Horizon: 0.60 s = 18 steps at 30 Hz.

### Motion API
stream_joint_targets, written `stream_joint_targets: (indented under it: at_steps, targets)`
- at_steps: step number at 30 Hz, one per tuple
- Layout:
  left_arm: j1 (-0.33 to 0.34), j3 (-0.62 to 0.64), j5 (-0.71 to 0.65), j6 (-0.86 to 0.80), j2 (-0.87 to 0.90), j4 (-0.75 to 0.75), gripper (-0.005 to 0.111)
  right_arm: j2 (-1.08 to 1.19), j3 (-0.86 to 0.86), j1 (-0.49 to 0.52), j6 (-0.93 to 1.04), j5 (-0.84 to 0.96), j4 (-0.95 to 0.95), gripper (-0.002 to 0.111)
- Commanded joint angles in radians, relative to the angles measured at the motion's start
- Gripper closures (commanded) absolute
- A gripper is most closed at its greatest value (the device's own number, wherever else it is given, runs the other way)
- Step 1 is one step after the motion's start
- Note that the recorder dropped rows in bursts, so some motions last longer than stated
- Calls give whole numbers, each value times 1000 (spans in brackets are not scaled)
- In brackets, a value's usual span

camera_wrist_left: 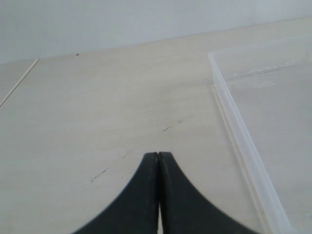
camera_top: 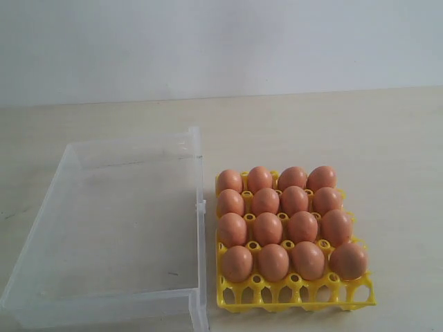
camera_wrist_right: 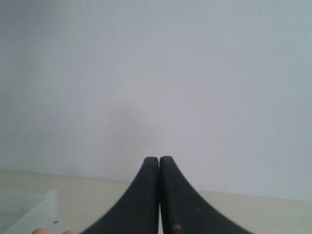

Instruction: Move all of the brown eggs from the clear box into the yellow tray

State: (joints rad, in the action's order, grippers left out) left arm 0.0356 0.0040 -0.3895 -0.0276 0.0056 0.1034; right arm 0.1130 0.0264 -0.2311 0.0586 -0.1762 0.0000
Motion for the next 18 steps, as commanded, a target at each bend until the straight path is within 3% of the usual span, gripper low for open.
stream_joint_targets:
  at_steps: [1,18]
  targets:
    - [-6,-4,9,4,-6,-2,107,-65,-26,34,-2,41,0,108]
    - [-6,-4,9,4,-6,-2,107,-113,-26,68,-7,61,0,108]
